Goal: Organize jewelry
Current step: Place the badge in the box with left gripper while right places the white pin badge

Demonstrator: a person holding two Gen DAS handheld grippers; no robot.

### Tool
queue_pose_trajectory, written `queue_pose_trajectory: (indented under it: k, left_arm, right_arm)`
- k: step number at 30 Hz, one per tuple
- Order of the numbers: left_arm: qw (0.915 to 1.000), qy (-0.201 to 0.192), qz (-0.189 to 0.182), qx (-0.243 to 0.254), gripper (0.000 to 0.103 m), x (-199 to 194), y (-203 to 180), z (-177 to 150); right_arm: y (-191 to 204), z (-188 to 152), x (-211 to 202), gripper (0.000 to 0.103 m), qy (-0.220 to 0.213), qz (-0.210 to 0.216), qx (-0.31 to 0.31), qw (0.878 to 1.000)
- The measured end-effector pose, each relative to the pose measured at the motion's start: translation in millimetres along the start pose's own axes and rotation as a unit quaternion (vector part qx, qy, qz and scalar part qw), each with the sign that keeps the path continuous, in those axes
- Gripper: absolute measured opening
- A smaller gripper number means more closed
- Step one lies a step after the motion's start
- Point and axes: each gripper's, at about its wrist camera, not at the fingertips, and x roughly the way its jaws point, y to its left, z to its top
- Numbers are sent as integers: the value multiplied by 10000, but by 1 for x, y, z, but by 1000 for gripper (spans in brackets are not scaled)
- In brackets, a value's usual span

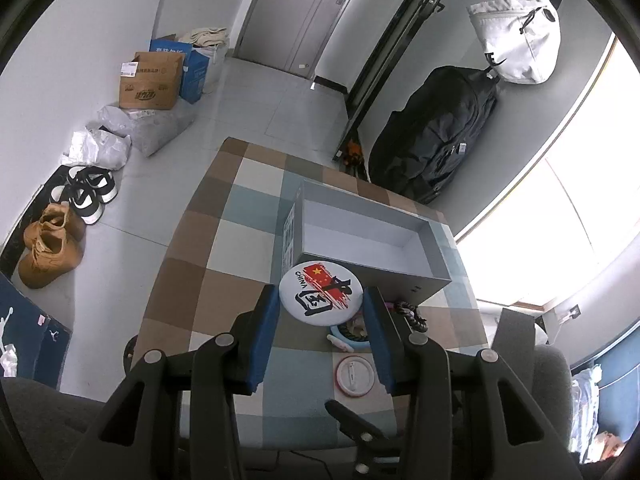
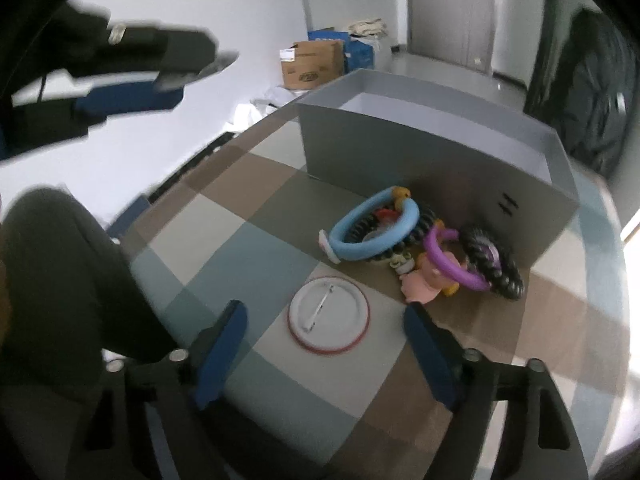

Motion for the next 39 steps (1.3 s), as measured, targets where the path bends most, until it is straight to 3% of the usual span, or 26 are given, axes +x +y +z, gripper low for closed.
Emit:
queue_pose_trajectory:
  k: [1,3,12,22,33,39]
  left_arm:
    - [10000,4,-1,-1,37,0,0,0]
    - [10000,12,-11,-5,37,0,1,0]
    - [10000,54,0,46,37,4,-5,0]
    - [9998,149,-9,158,37,13,-20,4]
    - [9989,154,-84,441,37,34,-50,28]
    - [9984,120,-118,535,37,47,-59,44]
  right_arm:
    - [1,1,1,64,1,-104,-85,9999]
    - [2,2,2,42,-25,-106,-169,9998]
    - [-5,-2,-13,42,-80,284,8,9996]
    - [-35,10,-53,42,-710,694,623,9931]
    - [-88,59,-79,42,-1374,757,1160,9808]
    - [-117,82,-79,42,-1476,793,1149,9792]
